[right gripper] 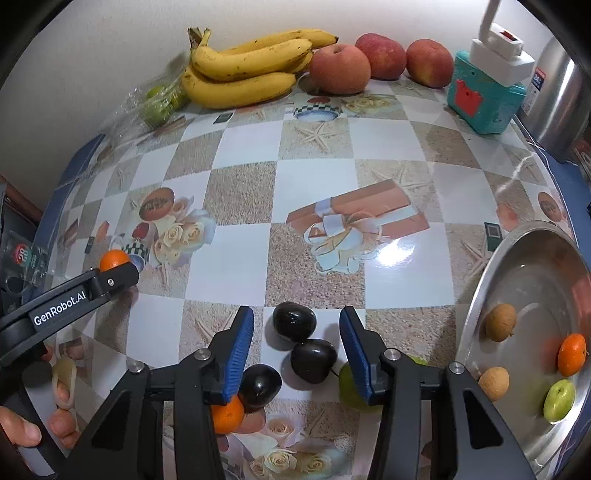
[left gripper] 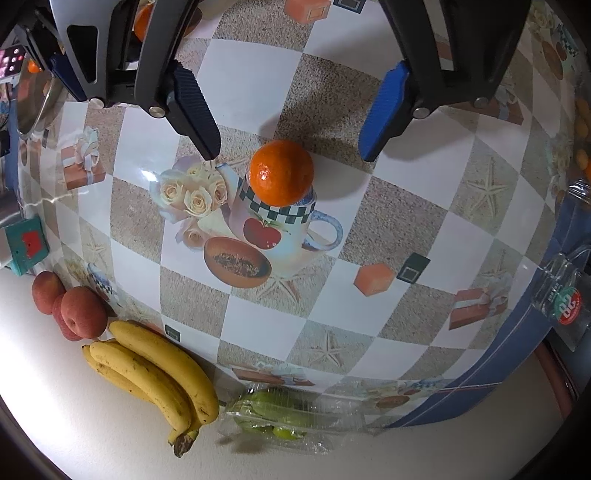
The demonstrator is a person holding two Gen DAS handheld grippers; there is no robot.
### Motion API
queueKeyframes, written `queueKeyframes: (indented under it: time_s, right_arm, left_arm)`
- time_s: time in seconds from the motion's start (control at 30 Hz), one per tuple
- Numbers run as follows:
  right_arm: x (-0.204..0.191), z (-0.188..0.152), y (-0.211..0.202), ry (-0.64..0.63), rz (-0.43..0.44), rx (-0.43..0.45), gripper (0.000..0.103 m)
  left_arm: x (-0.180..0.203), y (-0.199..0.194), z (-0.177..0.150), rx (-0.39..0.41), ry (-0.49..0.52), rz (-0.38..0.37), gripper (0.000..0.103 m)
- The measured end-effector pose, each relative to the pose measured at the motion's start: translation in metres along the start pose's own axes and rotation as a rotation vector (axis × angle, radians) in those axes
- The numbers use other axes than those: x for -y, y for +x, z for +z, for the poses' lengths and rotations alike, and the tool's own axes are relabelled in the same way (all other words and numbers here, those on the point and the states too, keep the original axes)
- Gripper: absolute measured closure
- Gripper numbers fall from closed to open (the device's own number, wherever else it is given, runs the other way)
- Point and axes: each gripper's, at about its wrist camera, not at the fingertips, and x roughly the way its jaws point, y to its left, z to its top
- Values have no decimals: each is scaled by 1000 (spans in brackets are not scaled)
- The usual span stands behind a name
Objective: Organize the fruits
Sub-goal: 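Grasp a dark plum with the right tool while the left tool grasps an orange, then carry the dark plum and orange over the steel bowl with both tools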
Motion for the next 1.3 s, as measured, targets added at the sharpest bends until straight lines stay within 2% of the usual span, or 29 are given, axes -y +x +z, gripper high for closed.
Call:
queueKeyframes:
  time_s: [0.13, 0.33, 0.43, 0.5, 0.67, 0.93, 1.3]
  right_arm:
    - [-3, 0, 6, -18, -20, -15, 59]
    - [-7, 0, 11, -43, -45, -20, 63]
    - [-9, 0, 11, -53, -60, -19, 69]
    - [-9, 0, 11, -56, -68, -18, 70]
    - [-9, 0, 11, -56, -64, -17, 71]
    - [-8, 0, 9, -50, -56, -11, 76]
    - [-6, -1, 3, -40, -37, 5, 76]
  left_arm:
    - [1, 3, 1, -5, 0, 0, 27]
    - [-2, 11, 2, -20, -7, 6, 36]
    - [-2, 13, 2, -15, -4, 7, 43]
    - [-2, 13, 1, -13, 0, 12, 53]
    - [-1, 11, 3, -12, 7, 7, 65]
    - [2, 7, 4, -7, 20, 18, 68]
    - [1, -1, 3, 9, 18, 28, 68]
